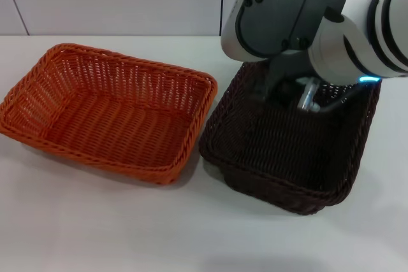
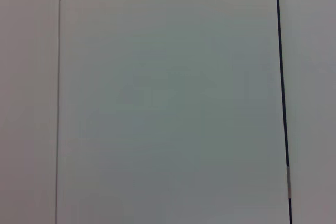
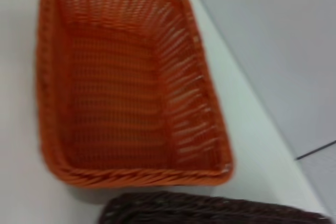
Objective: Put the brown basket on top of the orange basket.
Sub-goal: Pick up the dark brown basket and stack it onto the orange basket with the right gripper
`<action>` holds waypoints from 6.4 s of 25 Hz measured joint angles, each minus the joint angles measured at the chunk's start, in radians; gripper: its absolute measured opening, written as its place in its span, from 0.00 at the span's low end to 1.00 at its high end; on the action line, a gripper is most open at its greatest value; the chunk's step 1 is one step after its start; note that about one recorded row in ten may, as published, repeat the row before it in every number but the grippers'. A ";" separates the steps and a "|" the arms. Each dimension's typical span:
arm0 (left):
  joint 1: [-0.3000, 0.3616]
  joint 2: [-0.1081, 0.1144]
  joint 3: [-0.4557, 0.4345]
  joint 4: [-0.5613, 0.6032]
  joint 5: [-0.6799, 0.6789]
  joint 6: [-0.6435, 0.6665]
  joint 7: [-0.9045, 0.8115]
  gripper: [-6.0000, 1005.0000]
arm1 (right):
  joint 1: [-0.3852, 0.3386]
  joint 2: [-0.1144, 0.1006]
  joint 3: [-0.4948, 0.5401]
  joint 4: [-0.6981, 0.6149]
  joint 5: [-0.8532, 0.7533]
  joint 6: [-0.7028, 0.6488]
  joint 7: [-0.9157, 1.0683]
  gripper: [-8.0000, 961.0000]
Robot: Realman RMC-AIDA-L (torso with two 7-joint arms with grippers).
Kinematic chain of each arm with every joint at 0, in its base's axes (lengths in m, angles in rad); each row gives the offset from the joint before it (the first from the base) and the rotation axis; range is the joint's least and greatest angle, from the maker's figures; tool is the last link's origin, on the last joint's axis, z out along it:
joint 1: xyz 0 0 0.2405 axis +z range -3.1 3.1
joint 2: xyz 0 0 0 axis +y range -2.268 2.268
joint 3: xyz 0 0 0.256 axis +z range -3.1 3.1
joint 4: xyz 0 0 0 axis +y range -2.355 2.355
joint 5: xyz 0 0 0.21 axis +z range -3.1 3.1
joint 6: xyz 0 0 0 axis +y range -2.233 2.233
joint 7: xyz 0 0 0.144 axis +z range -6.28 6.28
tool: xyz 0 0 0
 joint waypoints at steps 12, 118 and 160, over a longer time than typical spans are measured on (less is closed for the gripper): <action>-0.024 0.001 0.000 0.016 0.000 -0.028 0.007 0.73 | -0.003 0.002 -0.048 -0.012 0.057 -0.102 0.131 0.69; -0.043 0.003 -0.009 0.056 0.021 -0.018 0.000 0.73 | 0.183 -0.006 -0.184 0.139 -0.075 -0.073 0.047 0.17; -0.028 -0.007 -0.044 0.054 0.013 0.004 -0.053 0.73 | -0.243 -0.003 -0.335 0.032 -0.070 0.524 -1.163 0.21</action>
